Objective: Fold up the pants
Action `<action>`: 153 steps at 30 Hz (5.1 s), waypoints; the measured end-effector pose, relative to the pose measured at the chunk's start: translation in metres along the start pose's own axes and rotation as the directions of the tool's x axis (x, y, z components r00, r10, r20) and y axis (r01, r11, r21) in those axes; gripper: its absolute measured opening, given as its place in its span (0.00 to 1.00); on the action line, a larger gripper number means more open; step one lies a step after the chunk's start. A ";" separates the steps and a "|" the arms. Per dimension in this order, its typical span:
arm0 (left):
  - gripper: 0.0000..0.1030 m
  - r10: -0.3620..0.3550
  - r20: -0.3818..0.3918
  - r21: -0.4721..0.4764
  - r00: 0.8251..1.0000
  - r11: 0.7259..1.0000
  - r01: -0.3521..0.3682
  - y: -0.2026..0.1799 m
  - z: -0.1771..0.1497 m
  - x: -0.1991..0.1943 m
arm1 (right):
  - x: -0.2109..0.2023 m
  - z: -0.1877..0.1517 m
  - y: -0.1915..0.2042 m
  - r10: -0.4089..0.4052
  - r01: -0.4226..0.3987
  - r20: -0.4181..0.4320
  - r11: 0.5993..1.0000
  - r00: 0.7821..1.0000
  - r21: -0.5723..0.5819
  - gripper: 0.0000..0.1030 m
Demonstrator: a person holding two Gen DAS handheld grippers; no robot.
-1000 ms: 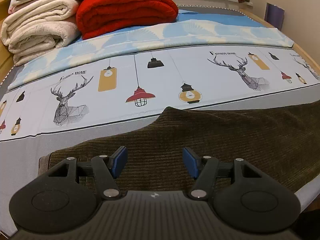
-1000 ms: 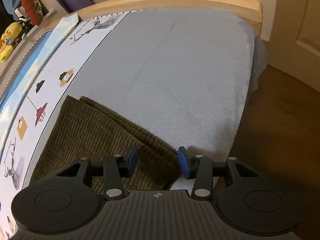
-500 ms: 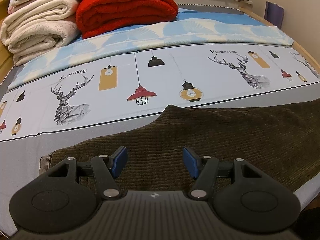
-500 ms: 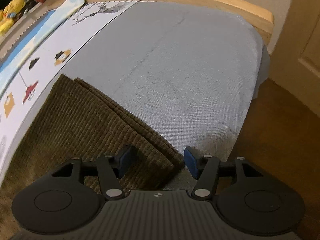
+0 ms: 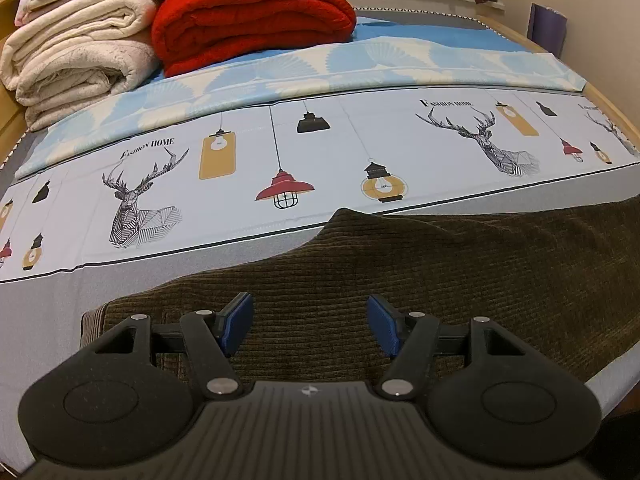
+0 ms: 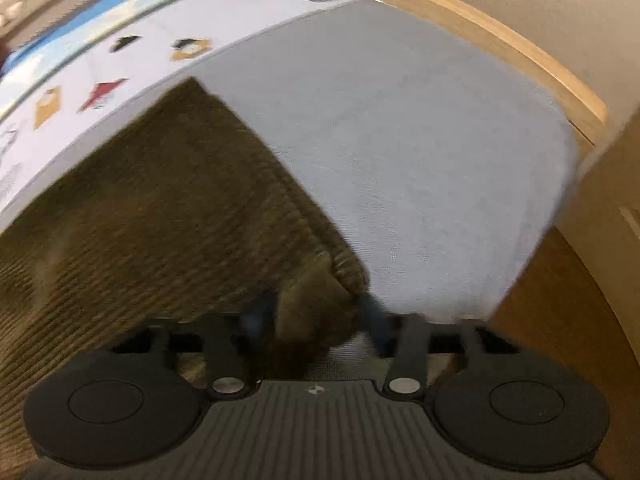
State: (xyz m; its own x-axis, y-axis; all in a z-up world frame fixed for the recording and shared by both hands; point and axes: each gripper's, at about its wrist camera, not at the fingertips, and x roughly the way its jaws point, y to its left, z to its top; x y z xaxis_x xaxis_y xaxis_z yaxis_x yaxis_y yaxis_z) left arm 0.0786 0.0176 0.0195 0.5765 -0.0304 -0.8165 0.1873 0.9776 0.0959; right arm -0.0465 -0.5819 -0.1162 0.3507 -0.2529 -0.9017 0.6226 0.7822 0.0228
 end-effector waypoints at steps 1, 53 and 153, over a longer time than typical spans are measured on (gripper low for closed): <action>0.67 0.000 0.000 -0.001 1.000 1.000 0.000 0.000 0.000 0.000 | -0.001 0.000 0.002 0.000 0.000 0.005 1.000 1.000 -0.019 0.32; 0.68 0.070 -0.019 -0.079 0.997 0.994 -0.071 0.045 -0.010 0.000 | -0.131 -0.224 0.365 0.503 -0.394 -0.254 0.194 0.826 -0.898 0.58; 0.68 0.009 -0.050 -0.050 0.999 0.999 -0.011 0.029 -0.020 0.007 | -0.143 -0.176 0.335 0.616 -0.480 -0.146 0.421 0.774 -0.770 0.35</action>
State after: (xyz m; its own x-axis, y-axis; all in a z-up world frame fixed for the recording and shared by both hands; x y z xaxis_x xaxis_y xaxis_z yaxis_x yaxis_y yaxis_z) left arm 0.0723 0.0496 0.0056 0.5374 -0.0112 -0.8432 0.1404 0.9871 0.0763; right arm -0.0110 -0.1838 -0.0554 0.5532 0.3694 -0.7467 -0.4450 0.8888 0.1101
